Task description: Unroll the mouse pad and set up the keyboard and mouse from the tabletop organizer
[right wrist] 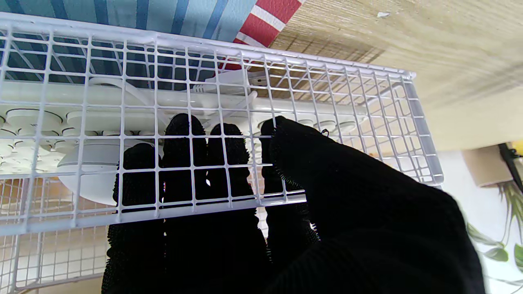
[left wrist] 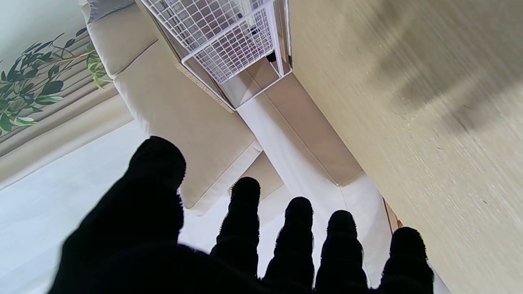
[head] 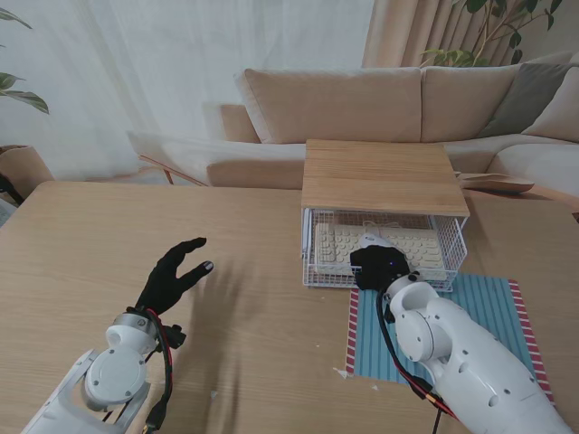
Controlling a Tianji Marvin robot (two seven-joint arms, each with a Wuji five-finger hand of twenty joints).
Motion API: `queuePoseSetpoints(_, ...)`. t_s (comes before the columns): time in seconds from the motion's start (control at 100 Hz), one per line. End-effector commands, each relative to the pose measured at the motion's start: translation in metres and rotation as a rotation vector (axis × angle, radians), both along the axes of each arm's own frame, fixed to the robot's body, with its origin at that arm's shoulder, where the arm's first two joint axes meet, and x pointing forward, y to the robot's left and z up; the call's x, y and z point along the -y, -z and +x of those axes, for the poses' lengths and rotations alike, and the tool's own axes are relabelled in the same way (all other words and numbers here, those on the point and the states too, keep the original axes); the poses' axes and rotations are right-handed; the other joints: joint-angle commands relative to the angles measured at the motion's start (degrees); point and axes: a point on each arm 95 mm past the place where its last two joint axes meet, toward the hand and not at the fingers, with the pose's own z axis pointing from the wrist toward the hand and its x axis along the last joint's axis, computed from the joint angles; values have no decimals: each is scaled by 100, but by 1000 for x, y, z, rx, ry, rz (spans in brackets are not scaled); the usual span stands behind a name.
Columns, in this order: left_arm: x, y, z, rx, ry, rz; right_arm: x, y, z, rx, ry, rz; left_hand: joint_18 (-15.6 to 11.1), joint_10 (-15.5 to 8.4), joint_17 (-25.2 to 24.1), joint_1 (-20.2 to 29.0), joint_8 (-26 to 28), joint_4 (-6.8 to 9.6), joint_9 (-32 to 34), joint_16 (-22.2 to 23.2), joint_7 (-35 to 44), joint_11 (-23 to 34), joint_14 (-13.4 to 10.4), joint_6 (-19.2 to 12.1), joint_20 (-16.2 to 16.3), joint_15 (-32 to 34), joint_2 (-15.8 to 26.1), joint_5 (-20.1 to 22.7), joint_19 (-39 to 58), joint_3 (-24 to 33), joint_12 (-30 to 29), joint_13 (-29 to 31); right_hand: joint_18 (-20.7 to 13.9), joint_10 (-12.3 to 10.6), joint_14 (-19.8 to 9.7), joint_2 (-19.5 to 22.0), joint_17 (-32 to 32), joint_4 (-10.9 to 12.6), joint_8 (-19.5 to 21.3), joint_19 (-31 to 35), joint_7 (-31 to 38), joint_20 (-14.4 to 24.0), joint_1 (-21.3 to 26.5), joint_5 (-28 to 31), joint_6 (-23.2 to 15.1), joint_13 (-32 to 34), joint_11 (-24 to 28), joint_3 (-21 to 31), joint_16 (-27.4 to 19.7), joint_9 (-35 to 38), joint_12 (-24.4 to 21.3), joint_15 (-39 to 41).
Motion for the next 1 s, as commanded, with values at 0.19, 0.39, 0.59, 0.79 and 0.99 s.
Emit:
queuePoseSetpoints(0.19, 3, 1, -1, -8, 12, -6, 0, 15, -15, -58, -16, -6, -24, -226, -37, -76, 1, 168, -126, 91, 0, -11, -59, -64, 93, -104, 45, -28, -127, 94, -17, -218, 44, 279, 121, 40, -18, -166, 242, 251, 275, 186, 350, 160, -28, 739, 272, 209, 287, 186, 81, 982)
queuePoseSetpoints(0.39, 3, 0, -1, -6, 10, -7, 1, 18, -20, -63, -10, 4, -14, -227, -36, -78, 2, 168, -126, 91, 1, -10, -55, -66, 94, -101, 45, -23, -126, 98, -16, -216, 63, 295, 132, 3, -11, -154, 276, 245, 280, 209, 350, 169, 14, 749, 286, 249, 307, 201, 97, 1002)
queuePoseSetpoints(0.59, 3, 1, -1, -9, 11, -5, 1, 18, -25, -76, -21, 5, -16, -227, -39, -79, 2, 167, -126, 90, 0, -14, -53, -63, 94, -104, 43, -24, -127, 99, -18, -220, 64, 291, 130, 22, -9, -163, 310, 236, 281, 227, 343, 163, 21, 750, 285, 271, 319, 202, 112, 1002)
queuePoseSetpoints(0.79, 3, 1, -1, -10, 11, -6, 1, 17, -29, -90, -32, -1, -18, -223, -45, -74, 2, 168, -127, 88, -1, -19, -57, -56, 92, -106, 45, -24, -132, 101, -21, -218, 56, 284, 127, 58, -37, -185, 338, 210, 272, 238, 347, 151, 4, 707, 289, 263, 338, 171, 148, 1002)
queuePoseSetpoints(0.99, 3, 1, -1, -9, 10, -5, 2, 15, -34, -100, -40, -2, -18, -220, -40, -73, -1, 168, -127, 90, -10, -18, -54, -67, 91, -105, 45, -43, -130, 100, -21, -217, 51, 283, 126, 68, -47, -187, 364, 195, 267, 248, 348, 141, 2, 696, 275, 270, 347, 164, 157, 994)
